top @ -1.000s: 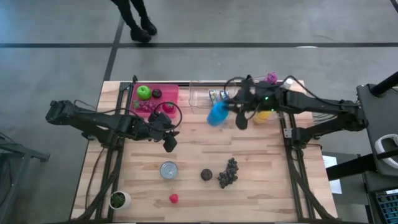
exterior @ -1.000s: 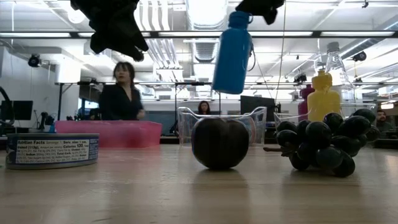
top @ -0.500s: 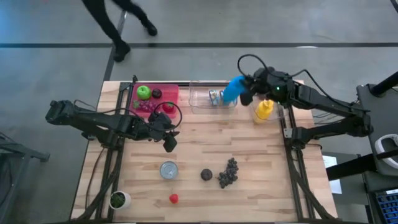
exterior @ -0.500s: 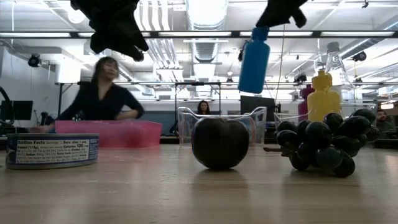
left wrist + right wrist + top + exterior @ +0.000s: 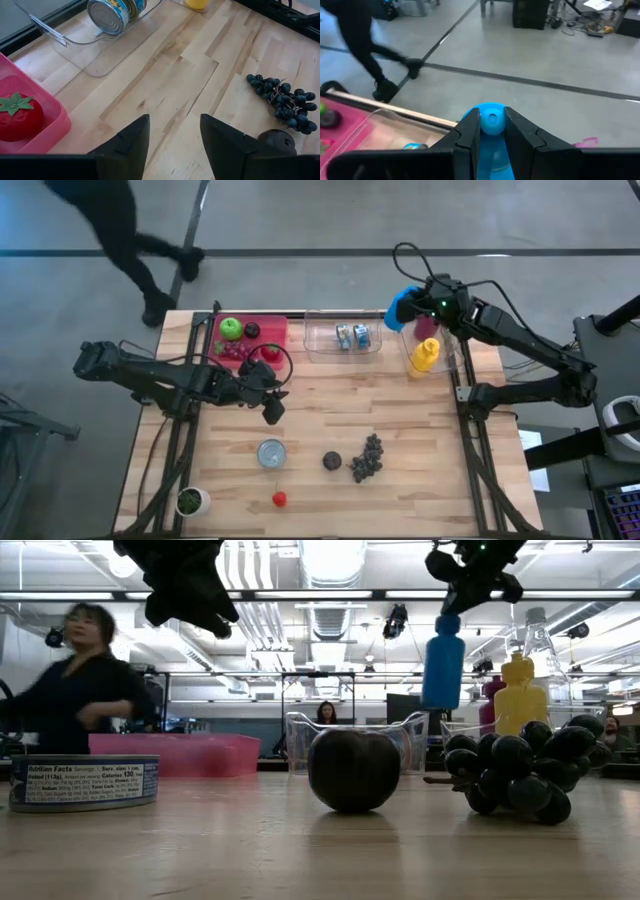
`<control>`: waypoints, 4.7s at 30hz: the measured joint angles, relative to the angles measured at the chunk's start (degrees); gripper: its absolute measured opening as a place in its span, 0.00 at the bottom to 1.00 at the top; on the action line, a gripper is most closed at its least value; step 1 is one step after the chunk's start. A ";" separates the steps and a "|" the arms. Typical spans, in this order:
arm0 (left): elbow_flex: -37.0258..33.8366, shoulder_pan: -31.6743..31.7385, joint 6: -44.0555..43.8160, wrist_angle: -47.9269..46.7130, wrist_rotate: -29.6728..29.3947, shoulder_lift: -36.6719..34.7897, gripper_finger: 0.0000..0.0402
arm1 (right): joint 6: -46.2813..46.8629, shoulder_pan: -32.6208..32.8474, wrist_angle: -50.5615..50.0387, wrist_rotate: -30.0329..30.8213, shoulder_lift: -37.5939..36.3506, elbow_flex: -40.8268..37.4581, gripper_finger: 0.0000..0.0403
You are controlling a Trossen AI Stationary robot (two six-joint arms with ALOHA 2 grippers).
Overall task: Pick & Place Food Item
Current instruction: Put the blue water bottle into the right transparent bin, then put the blue tuna can into the left transparent bin
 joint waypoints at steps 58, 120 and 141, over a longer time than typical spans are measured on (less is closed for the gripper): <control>0.00 -0.01 0.09 0.00 -0.01 -0.01 0.46 | 17.02 -5.10 -6.53 5.55 7.80 -4.06 0.17; 0.00 0.00 0.13 -0.02 -0.02 0.00 0.47 | -5.15 9.79 -7.33 -3.99 7.75 20.14 0.26; 0.00 0.02 0.36 -0.08 2.44 0.00 0.46 | -9.71 28.02 -7.87 -3.93 7.80 19.72 0.02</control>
